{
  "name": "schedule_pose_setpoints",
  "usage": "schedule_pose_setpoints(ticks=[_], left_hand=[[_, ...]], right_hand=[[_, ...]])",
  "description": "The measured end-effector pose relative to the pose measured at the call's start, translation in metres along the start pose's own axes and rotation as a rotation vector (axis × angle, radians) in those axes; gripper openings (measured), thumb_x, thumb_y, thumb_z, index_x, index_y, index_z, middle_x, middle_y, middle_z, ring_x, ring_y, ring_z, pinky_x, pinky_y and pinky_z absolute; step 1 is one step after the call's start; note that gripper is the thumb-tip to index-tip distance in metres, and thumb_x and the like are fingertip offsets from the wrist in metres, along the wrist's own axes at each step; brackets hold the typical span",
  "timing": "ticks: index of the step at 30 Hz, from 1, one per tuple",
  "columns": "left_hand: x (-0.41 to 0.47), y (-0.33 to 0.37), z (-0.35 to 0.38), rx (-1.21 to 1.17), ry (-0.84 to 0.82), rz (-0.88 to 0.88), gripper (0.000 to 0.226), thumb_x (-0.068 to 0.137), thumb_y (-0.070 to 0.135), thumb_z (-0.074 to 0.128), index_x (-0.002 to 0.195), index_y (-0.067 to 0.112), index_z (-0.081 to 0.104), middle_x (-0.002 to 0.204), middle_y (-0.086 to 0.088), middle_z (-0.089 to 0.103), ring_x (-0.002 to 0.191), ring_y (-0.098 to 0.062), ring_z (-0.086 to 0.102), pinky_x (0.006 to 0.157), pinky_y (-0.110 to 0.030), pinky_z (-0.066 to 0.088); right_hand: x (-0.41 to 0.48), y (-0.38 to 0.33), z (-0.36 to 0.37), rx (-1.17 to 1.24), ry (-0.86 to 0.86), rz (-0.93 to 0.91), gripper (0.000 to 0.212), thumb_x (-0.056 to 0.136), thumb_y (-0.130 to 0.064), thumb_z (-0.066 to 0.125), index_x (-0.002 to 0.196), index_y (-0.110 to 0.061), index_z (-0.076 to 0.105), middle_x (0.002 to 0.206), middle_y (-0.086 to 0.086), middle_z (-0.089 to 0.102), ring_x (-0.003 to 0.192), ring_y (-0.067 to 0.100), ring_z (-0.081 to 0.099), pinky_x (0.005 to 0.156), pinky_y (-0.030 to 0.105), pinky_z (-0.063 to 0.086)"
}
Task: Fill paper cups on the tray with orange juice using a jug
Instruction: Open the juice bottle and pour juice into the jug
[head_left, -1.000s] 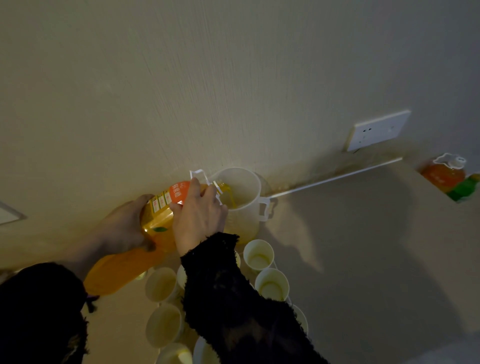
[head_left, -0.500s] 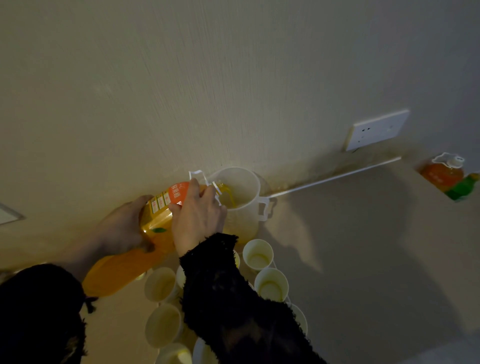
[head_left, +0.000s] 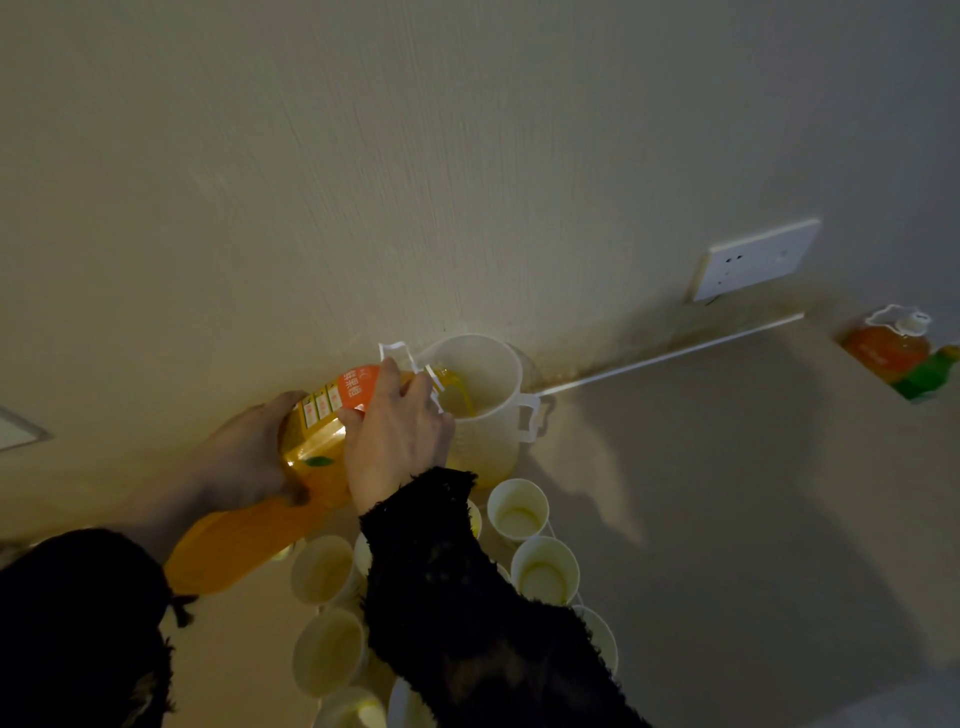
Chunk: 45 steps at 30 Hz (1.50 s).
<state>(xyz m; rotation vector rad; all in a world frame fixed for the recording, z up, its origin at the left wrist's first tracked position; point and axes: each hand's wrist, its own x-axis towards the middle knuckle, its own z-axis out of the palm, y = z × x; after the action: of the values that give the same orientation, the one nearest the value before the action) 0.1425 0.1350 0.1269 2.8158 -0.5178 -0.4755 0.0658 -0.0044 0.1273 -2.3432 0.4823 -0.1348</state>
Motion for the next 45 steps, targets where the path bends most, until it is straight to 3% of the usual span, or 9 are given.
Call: schedule_pose_setpoints(ticks=[8,19,45], left_hand=[[-0.0005,0.0018,-0.0011,0.006,0.0,0.016,0.11,0.049,0.011,0.091,0.141,0.019,0.033,0.124,-0.008,0.054,0.098,-0.019,0.045,0.083,-0.03,0.041],[0.0013,-0.0007,-0.0005,0.022,0.005,0.009,0.113,0.045,0.014,0.092,0.141,0.02,0.033,0.123,-0.008,0.054,0.105,-0.023,0.049,0.087,-0.034,0.043],[-0.0013,0.0036,-0.0037,0.017,-0.011,0.011,0.111,0.048,0.012,0.091,0.142,0.019,0.032,0.124,-0.008,0.053,0.099,-0.019,0.045,0.083,-0.031,0.041]], right_hand=[[-0.0003,-0.0005,-0.0023,0.012,-0.016,-0.008,0.066,0.096,-0.041,0.049,0.148,-0.017,0.016,0.138,0.014,0.035,0.121,0.031,0.046,0.101,0.043,0.032],[0.0003,-0.0031,-0.0034,0.042,-0.031,0.022,0.069,0.094,-0.04,0.052,0.148,-0.017,0.016,0.14,0.013,0.034,0.122,0.03,0.046,0.102,0.043,0.032],[-0.0016,-0.0011,-0.0037,0.018,0.0,-0.01,0.066,0.095,-0.04,0.05,0.147,-0.014,0.018,0.136,0.013,0.037,0.116,0.03,0.051,0.097,0.044,0.037]])
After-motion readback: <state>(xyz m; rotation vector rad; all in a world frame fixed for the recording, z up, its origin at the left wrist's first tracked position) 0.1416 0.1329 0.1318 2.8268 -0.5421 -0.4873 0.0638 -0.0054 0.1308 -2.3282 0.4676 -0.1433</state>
